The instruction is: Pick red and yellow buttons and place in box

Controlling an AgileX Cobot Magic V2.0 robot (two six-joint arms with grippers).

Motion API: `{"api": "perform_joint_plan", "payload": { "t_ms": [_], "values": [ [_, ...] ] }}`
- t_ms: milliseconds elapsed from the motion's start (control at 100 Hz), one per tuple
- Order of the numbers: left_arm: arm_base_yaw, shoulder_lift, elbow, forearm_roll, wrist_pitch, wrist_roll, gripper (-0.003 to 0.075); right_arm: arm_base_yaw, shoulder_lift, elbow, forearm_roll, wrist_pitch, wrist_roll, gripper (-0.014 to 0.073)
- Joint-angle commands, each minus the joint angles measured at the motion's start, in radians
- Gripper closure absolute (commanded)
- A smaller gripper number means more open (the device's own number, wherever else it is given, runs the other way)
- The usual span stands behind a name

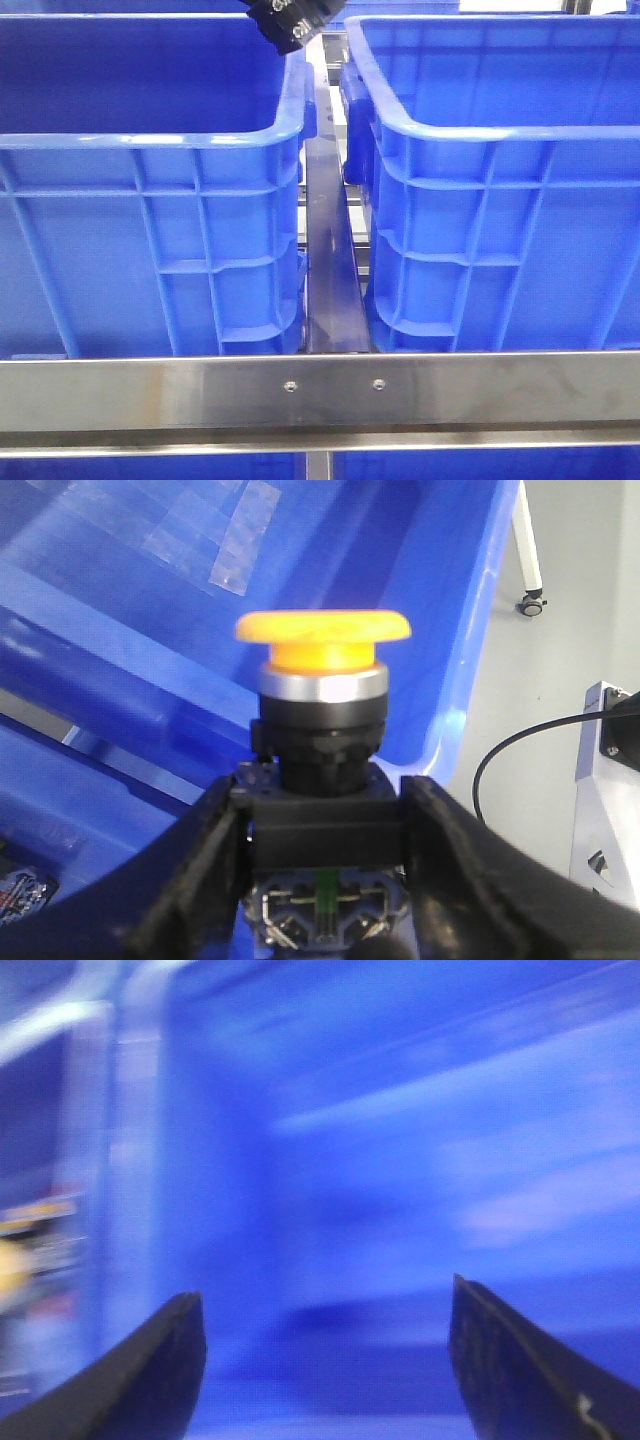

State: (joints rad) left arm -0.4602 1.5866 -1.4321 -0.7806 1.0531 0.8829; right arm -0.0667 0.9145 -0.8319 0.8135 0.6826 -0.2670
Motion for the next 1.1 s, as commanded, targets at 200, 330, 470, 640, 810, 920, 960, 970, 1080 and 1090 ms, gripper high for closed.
{"api": "perform_joint_plan", "payload": {
  "t_ms": [200,330,470,640,810,920,960,970,1080,1090],
  "values": [
    [-0.01,-0.049,-0.034,-0.061,-0.018,-0.001,0.0459,0.029,0.18,-0.055,0.695,0.107,-0.439,0.0057],
    [-0.01,-0.049,-0.034,-0.061,-0.018,-0.001,0.0459,0.122,0.246,-0.055,0.754,0.094,-0.483,0.0057],
    [-0.01,-0.049,-0.034,-0.061,-0.018,-0.001,0.0459,0.208,0.319,-0.072,0.791,0.083,-0.504,0.0057],
    [-0.01,-0.049,-0.034,-0.061,-0.018,-0.001,0.0459,0.28,0.394,-0.122,0.817,0.081,-0.504,0.0057],
    [-0.01,-0.049,-0.034,-0.061,-0.018,-0.001,0.0459,0.333,0.444,-0.156,0.826,0.082,-0.505,0.0057],
    [-0.01,-0.049,-0.034,-0.061,-0.018,-0.001,0.0459,0.363,0.454,-0.156,0.836,0.083,-0.516,0.0057],
    [-0.01,-0.049,-0.034,-0.061,-0.018,-0.001,0.0459,0.37,0.456,-0.156,0.836,0.08,-0.525,0.0057],
    [-0.01,-0.049,-0.034,-0.061,-0.018,-0.001,0.0459,0.37,0.456,-0.156,0.836,0.08,-0.527,0.0057],
    [-0.01,-0.049,-0.034,-0.061,-0.018,-0.001,0.0459,0.371,0.456,-0.156,0.85,0.08,-0.539,0.0057],
    [-0.01,-0.049,-0.034,-0.061,-0.018,-0.001,0.0459,0.371,0.456,-0.156,0.852,0.08,-0.539,0.0058]
  ]
}}
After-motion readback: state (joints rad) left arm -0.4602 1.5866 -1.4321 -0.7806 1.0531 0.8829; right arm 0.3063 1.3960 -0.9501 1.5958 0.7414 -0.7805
